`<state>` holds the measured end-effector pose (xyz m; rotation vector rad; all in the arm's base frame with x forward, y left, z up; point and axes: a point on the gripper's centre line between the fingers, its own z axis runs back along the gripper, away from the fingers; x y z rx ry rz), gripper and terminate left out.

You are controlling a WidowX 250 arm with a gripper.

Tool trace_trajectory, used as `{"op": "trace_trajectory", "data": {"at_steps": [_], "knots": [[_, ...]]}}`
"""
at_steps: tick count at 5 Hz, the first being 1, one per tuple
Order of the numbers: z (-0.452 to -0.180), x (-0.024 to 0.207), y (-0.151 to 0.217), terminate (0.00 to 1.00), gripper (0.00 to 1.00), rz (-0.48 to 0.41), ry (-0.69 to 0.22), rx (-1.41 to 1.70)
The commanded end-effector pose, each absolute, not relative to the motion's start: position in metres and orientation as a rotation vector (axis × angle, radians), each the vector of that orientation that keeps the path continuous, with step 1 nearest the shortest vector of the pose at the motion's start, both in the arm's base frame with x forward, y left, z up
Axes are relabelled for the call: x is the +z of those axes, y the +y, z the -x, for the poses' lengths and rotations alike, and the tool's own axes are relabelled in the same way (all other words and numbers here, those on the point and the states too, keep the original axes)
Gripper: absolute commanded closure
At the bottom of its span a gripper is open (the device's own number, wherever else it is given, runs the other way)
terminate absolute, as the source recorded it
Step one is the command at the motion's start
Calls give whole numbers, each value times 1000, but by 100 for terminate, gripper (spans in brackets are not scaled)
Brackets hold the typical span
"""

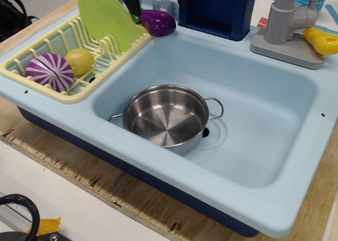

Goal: Put eggplant into pot or pan

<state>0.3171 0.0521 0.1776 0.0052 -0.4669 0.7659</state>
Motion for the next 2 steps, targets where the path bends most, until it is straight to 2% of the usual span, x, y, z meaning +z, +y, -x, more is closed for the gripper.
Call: {"op": "trace_trajectory", "data": {"at_steps": [1, 2], "knots": [[-317, 178, 52, 0, 0, -5, -467, 766], [-317, 172, 57, 0, 0, -10, -470, 829]]}}
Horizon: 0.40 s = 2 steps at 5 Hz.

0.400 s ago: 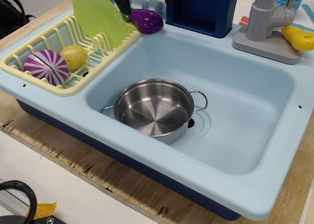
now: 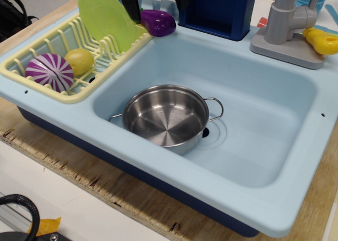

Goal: Put eggplant into pot or pan

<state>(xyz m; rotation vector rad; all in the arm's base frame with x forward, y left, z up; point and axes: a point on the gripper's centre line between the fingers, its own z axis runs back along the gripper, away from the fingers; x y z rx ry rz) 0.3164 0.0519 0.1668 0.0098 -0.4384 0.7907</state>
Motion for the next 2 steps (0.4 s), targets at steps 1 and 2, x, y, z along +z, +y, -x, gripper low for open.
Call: {"op": "trace_trajectory", "data": {"at_steps": [1, 2], "knots": [[-320, 169, 59, 0, 0, -8, -476, 841], [-324, 167, 60, 0, 0, -17, -502, 887]]}}
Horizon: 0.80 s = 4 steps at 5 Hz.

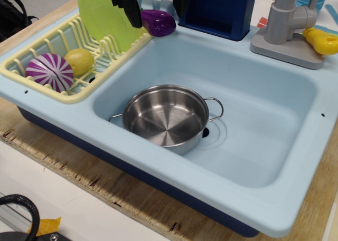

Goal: Put eggplant into pot or pan

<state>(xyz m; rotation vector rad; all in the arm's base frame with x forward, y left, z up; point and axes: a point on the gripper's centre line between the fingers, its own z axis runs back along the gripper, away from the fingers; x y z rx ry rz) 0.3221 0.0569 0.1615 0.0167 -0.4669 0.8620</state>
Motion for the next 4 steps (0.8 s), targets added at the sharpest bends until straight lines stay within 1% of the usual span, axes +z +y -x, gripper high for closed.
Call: {"op": "trace_trajectory", "data": {"at_steps": [1, 2, 3, 4], "knots": [[-329, 160, 62, 0, 0, -13, -509, 926], [-333, 156, 65, 0, 0, -6, -536, 958], [-340, 148, 69, 0, 0, 9, -540, 974], [-344, 141, 73, 0, 0, 13, -504, 989]]}}
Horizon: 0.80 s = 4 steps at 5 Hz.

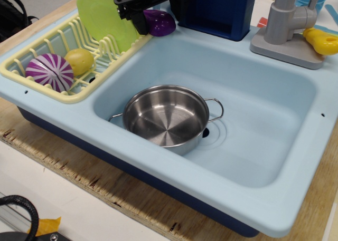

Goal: Put eggplant into pot or pan

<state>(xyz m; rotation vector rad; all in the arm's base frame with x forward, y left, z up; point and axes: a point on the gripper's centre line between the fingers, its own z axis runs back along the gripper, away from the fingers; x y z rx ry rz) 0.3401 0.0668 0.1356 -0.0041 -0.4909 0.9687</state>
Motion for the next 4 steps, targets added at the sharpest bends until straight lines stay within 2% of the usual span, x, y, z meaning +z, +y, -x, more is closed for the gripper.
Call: {"op": "trace_trajectory", "data": {"at_steps": [1, 2, 3, 4], "knots": [[-346, 133, 72, 0, 0, 10, -458, 1007], [-344, 135, 67, 0, 100, -6, -442, 1007], [-339, 146, 52, 0, 100, -34, -387, 998], [-327, 160, 40, 0, 100, -38, -407, 991]]}}
